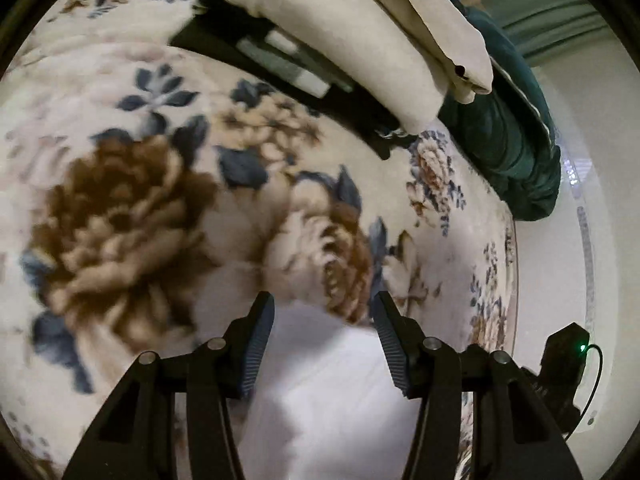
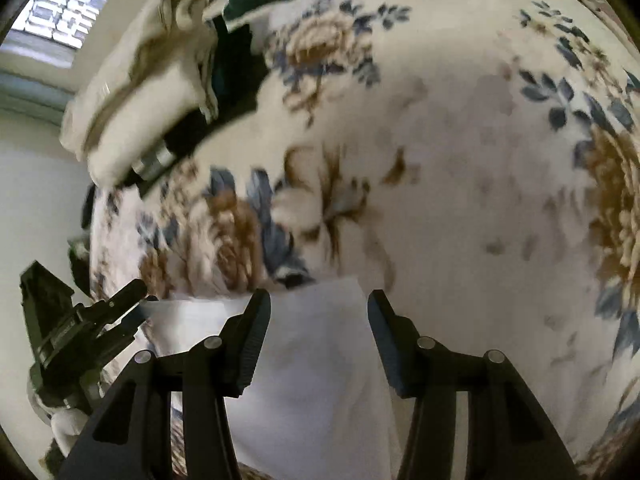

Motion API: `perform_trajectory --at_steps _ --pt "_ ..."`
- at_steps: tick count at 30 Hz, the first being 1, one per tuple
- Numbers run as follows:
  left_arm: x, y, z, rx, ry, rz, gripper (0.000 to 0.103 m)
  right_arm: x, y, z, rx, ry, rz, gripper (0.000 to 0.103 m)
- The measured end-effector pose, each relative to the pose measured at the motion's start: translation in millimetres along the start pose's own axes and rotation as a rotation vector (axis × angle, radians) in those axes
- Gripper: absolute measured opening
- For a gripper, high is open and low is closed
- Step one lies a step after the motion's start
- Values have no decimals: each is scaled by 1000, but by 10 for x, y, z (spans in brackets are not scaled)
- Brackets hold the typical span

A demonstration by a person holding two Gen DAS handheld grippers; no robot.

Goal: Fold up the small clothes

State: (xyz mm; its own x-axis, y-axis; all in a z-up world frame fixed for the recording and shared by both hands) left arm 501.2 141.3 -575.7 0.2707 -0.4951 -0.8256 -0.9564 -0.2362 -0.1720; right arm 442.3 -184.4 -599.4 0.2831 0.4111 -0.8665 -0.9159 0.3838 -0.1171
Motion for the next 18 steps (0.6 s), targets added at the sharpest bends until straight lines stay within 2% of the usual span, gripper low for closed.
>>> perform_trajectory --at_steps 3,6,9,12,13,14,15,17,18 --pt "-131 369 246 -14 -31 37 49 -101 64 -90 23 -10 11 53" --pt "-133 818 465 -52 -52 109 49 -136 318 -223 53 -35 75 53" --pt "-130 1281 576 -80 -17 161 49 -110 674 -319 76 -50 149 53" --pt "-38 1556 536 -41 -6 183 45 -65 1031 -377 88 -68 222 53" --pt "-16 1598 502 -14 -11 173 39 -42 1127 -379 85 -69 243 53" --pt "-2 1628 456 14 -10 161 6 0 1250 -374 82 -76 269 53" --pt "12 1642 407 43 -17 156 4 40 1325 -371 79 -86 287 50" --pt "-39 1588 359 69 -31 128 4 79 1427 -372 66 -65 287 6" --pt "-86 1541 341 76 -26 105 4 72 1444 -386 58 -40 270 6"
Point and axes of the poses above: each gripper's, at about its wrist camera, not at the fingertips, and x roughly the way its jaws point, z to its left, y to its underside, the point moved 6 cm from there along x, roughly the way its jaws point, and after that the axes turned 1 degree about -y, right-handed, at the moved point
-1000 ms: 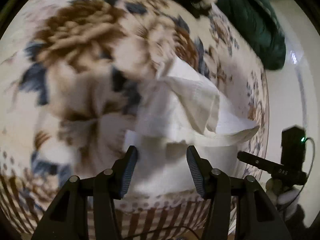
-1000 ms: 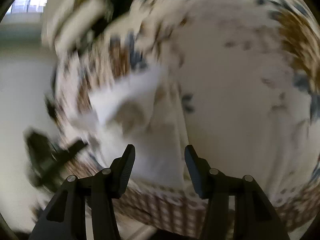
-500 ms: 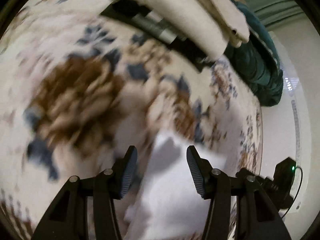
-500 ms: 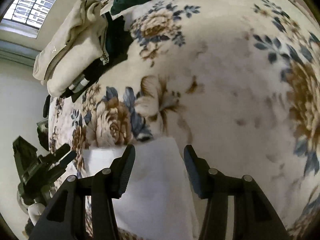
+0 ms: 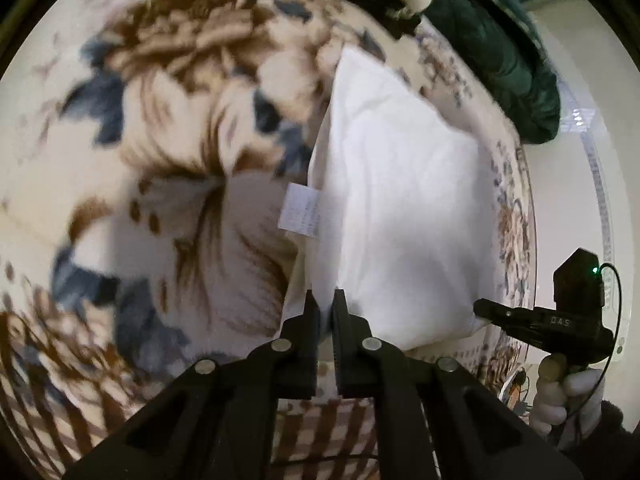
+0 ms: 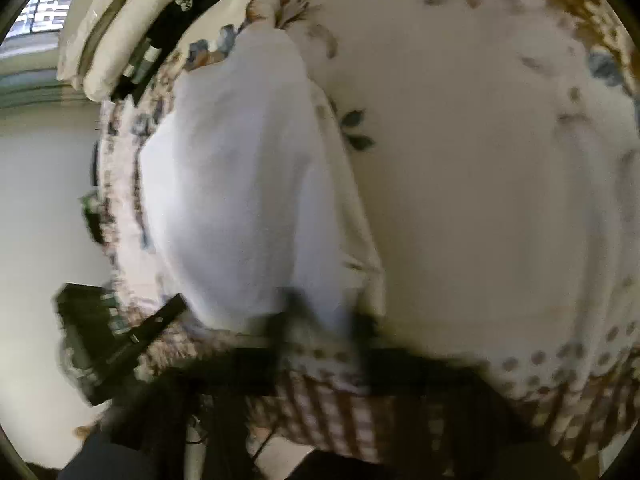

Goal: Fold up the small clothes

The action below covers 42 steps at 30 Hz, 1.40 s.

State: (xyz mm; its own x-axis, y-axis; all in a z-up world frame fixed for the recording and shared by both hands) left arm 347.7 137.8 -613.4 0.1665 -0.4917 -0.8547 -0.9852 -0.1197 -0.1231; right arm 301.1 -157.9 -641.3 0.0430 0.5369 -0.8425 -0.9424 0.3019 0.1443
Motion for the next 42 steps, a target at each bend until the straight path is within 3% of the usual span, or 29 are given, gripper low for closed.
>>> perform_trajectory --at_steps 5,7,9,10,12,13,14,16,17,18,19,20,27,29,30,31,32,33,35,38,42 --pt "-171 -116 129 -15 -12 -37 4 -142 -20 -52 10 40 -66 4" --pt "-237 -113 204 -46 33 -25 7 -151 -21 -45 -5 60 -63 5" --pt "-258 -37 270 -61 47 3 28 -179 -11 -20 -4 36 -44 6" --pt "-236 10 269 -50 54 18 35 -188 13 -15 1 27 -26 9" --pt "-99 115 219 -5 44 73 39 -256 41 -39 -8 34 -18 28" --pt "-26 145 164 8 45 89 39 -281 68 -35 -19 30 -15 46" --pt "81 197 129 28 26 115 38 -286 104 -27 -32 23 -6 52" --pt "184 243 54 72 -6 109 35 -225 179 -10 -63 20 35 52" --pt "217 261 -2 106 -18 105 20 -161 208 -2 -77 23 59 52" --pt "236 265 -38 131 -40 101 15 -99 227 -7 -89 37 74 51" --pt "233 269 -63 145 -47 93 14 -58 230 -15 -97 54 73 36" --pt "211 268 -60 143 -41 84 12 -35 220 -19 -105 71 55 13" --pt "123 197 100 96 -18 96 11 -8 243 -56 -115 151 34 8" --pt "55 169 155 43 46 102 16 10 242 -78 -114 149 51 9" --pt "4 137 180 13 56 86 30 7 242 -90 -97 122 68 11" --pt "-34 97 194 -17 78 65 39 -23 231 -111 -66 81 83 21" --pt "-66 41 211 -56 127 46 56 -52 220 -138 -45 55 86 39" --pt "-76 -57 244 -117 170 11 63 -138 182 -180 -15 20 65 47" --pt "-26 -208 249 -171 227 -20 63 -288 77 -232 17 -35 2 67" --pt "313 -453 160 -195 287 5 63 -313 -141 -275 51 -146 -28 74" --pt "651 -593 20 -200 317 48 62 50 -438 -218 63 -269 19 75"
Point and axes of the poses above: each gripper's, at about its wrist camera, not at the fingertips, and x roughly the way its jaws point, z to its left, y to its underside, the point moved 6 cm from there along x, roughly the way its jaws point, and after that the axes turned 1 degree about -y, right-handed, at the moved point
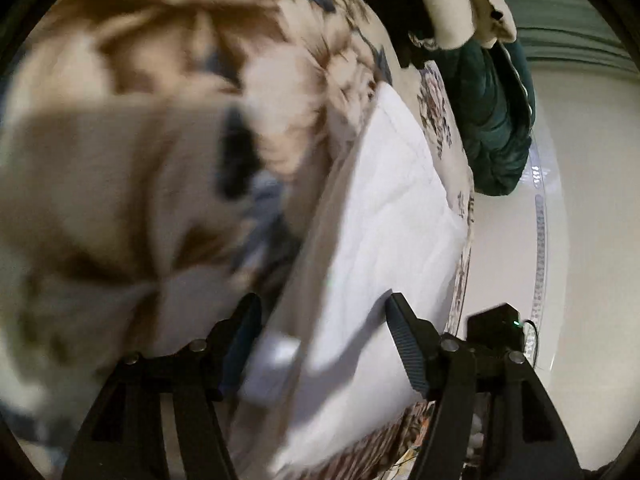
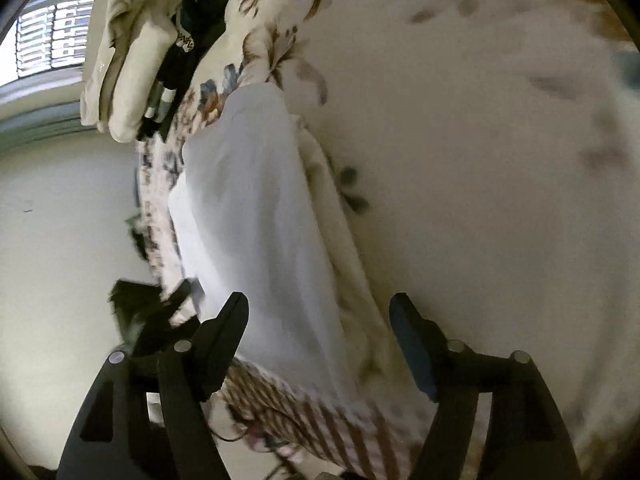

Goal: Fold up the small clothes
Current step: 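Lift the folded shirt with both grippers and place it on the beige clothes stack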

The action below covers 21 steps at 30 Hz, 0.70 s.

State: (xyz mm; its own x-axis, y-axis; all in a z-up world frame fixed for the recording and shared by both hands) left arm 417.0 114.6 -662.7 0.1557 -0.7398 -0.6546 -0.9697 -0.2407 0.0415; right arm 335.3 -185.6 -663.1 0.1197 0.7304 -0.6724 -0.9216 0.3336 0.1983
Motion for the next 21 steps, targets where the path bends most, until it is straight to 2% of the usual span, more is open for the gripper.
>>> perform_trajectory --at_steps 2,3,4,5,6,7,8,15,19,21 --pt "29 -14 -76 17 -8 -16 60 219 -92 -17 12 -32 37 75" --pt "11 -1 -114 31 -4 -29 42 293 -118 -25 17 -47 47 75" --pt "-17 -1 -146 44 -1 -41 25 332 -122 -33 21 -54 48 70" --pt "-47 15 -188 53 1 -48 13 358 -131 -12 20 -69 39 44" --pt "-104 17 -214 61 1 -61 12 367 -126 23 11 -82 39 28" --pt "-138 17 -262 73 -6 -72 11 362 -117 46 7 -83 41 18" --pt "-176 39 -312 81 -10 -82 11 335 -110 84 5 -91 29 14" --pt "-700 -118 -780 117 15 -128 11 25 -35 626 -46 -80 -13 12" --pt "-1146 -385 -1215 170 26 -158 11 -245 -22 1133 -108 -77 -40 12" --pt "-1401 -637 -1486 195 47 -174 11 -383 -83 1482 -130 -87 -65 12"
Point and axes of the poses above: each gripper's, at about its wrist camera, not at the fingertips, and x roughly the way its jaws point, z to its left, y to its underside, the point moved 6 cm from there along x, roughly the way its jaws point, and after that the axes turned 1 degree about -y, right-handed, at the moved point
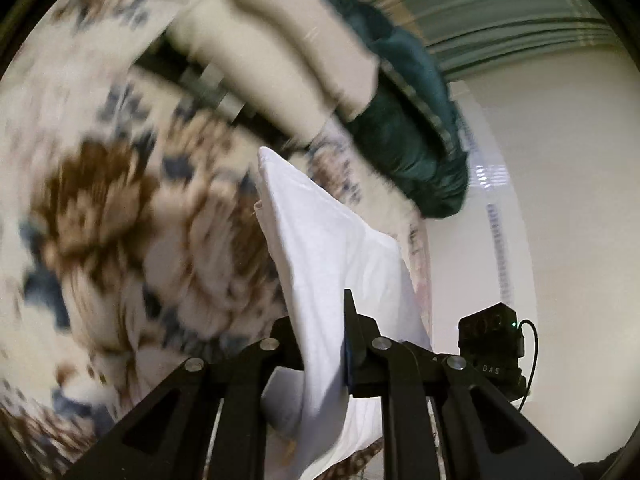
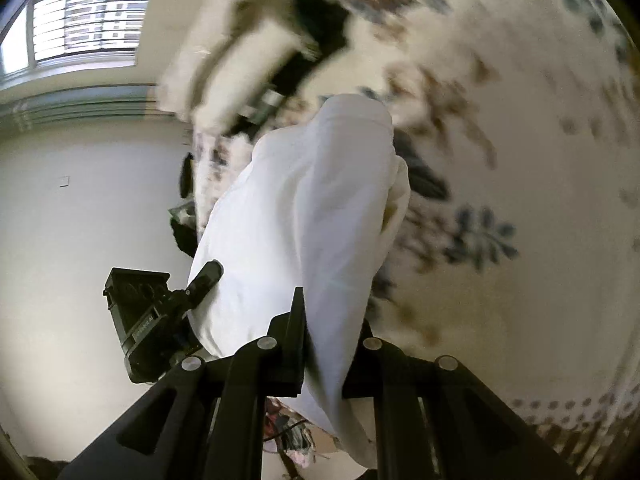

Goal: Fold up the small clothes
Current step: 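Lift the folded shirt with both grippers and place it on the beige clothes stack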

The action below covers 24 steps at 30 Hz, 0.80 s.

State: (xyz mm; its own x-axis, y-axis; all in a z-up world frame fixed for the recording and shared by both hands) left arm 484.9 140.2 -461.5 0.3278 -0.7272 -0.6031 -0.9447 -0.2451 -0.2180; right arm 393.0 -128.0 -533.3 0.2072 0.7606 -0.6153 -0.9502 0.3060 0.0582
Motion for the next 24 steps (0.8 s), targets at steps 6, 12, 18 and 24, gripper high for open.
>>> perform_trajectory --at_steps 6,12,18,24 --pt "-349 -1117 -482 83 29 -55 11 -245 -584 1064 -75 -31 -104 12" --pt "-341 -2454 -669 140 12 -111 11 -162 -1652 1959 -132 -58 -200 12" --pt "229 -3366 -220 151 -74 -100 12 361 -2829 2393 -175 -39 -226 12" --pt "852 -3531 435 121 -224 19 16 1021 -3514 2062 -158 72 -171 12"
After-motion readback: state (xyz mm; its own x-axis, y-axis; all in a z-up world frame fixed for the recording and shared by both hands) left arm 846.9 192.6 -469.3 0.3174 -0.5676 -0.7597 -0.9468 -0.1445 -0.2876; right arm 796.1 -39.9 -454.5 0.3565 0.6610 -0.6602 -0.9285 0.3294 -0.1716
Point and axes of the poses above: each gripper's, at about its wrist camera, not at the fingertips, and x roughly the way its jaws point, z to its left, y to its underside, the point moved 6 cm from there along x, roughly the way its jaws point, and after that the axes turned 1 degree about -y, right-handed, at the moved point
